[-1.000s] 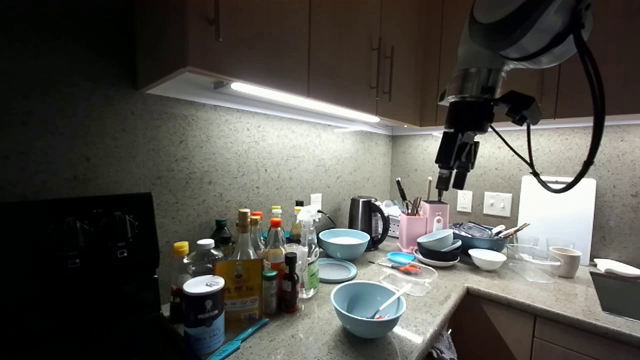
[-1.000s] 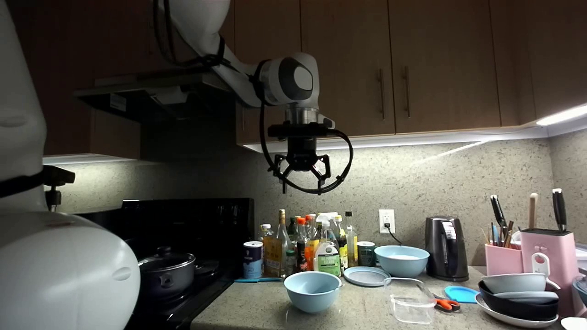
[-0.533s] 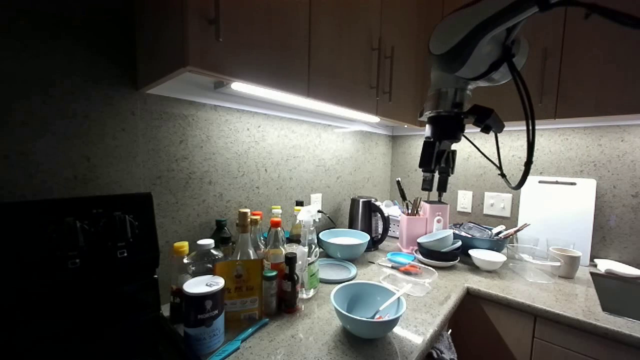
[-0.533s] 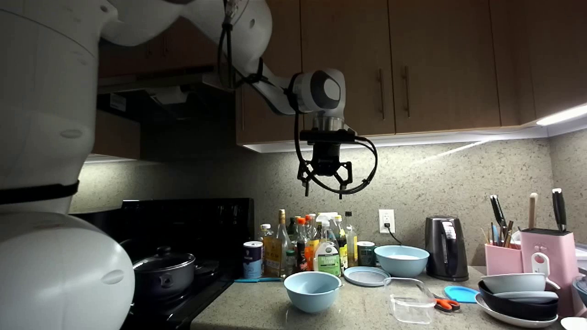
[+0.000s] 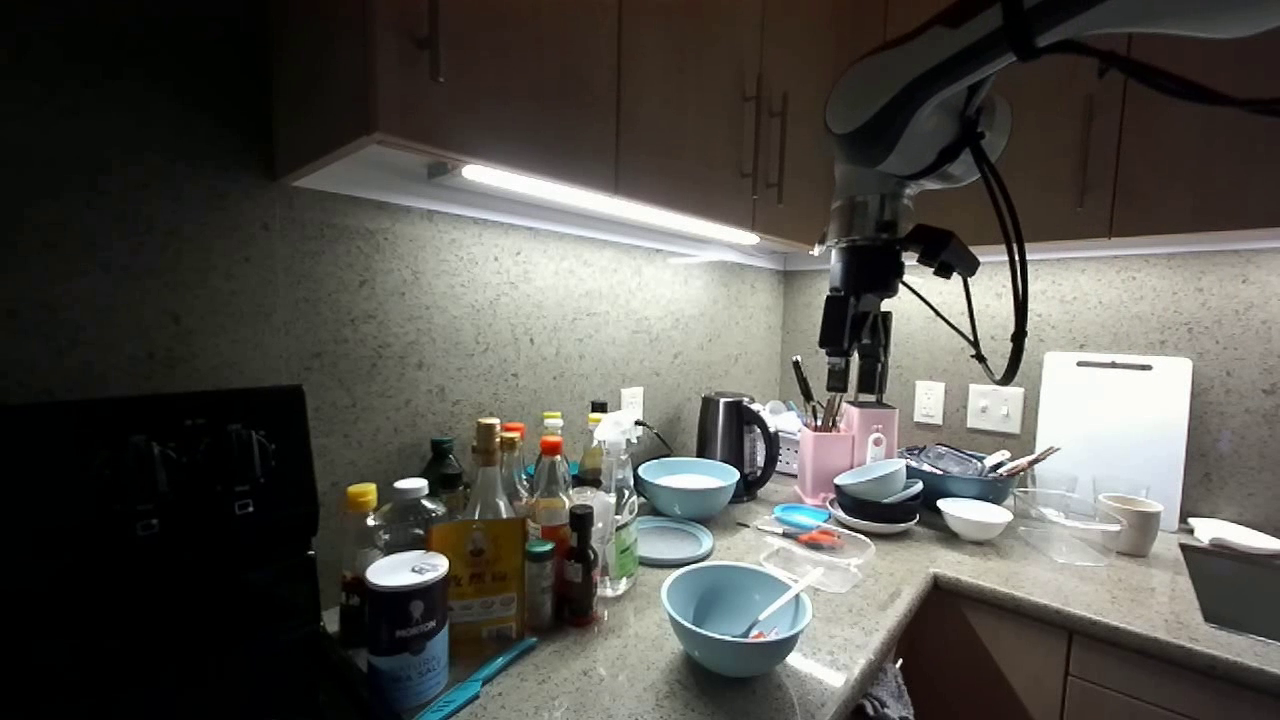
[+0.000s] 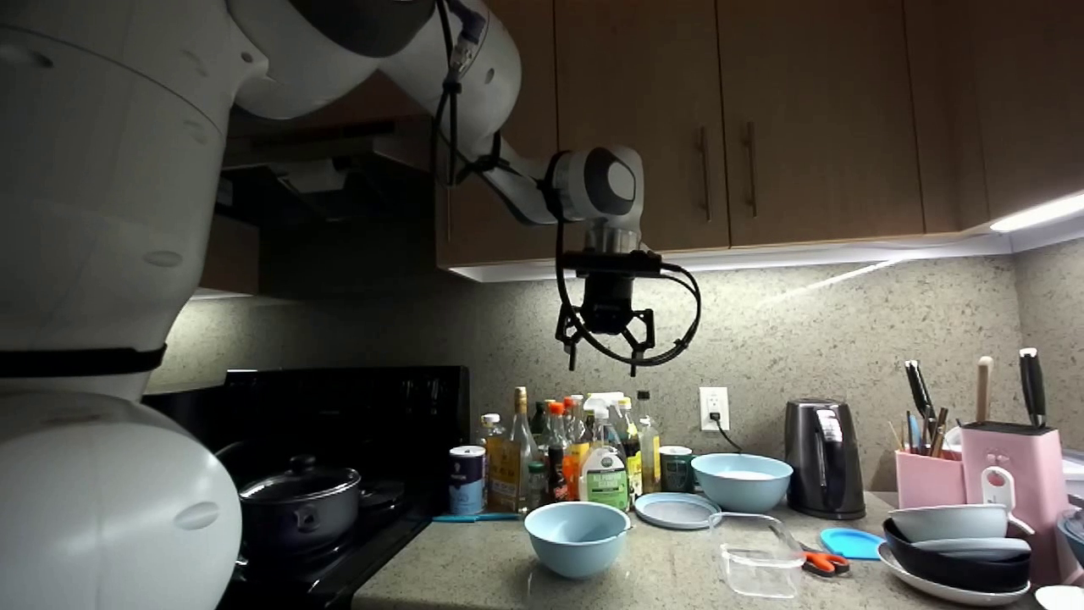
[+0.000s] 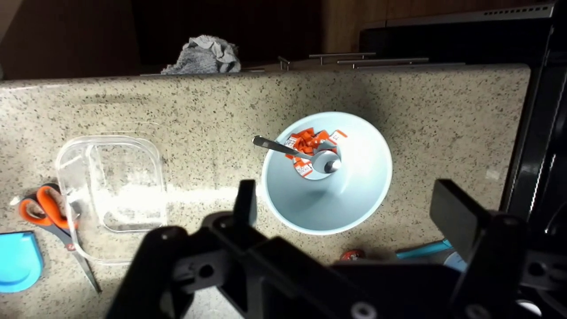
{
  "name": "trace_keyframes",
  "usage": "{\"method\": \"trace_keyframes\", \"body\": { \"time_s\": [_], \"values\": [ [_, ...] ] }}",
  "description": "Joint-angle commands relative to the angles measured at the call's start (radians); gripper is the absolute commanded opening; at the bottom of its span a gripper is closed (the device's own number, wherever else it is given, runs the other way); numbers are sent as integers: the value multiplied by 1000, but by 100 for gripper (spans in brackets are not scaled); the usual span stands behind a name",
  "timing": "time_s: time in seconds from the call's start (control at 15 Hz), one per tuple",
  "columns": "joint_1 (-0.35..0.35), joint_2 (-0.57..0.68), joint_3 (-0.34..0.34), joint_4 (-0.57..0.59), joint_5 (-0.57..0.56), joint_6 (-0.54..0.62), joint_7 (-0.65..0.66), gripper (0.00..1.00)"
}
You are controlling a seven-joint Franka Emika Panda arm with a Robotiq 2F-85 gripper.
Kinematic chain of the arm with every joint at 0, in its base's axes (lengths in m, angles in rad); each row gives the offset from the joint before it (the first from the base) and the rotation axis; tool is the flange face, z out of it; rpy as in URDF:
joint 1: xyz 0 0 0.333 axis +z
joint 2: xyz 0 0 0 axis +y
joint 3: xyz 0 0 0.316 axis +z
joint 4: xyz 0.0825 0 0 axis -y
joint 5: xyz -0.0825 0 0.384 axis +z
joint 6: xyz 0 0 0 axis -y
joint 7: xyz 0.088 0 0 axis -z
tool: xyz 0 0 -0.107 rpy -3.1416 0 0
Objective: Use the spoon to stir the bowl
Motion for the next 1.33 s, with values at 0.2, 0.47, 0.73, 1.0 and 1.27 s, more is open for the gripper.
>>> {"method": "trace_keyframes", "body": {
  "time_s": [0.2,0.47,0.73,1.0,1.27],
  "values": [
    [-23,84,65,1,-10,1,-40,100],
    [-25,182,82,34,-40,-37,-17,100],
    [-51,272,81,64,-74,-20,-41,100],
    [-49,256,95,33,-64,-6,3,100],
    [-47,253,102,38,-63,-6,4,100]
  ]
}}
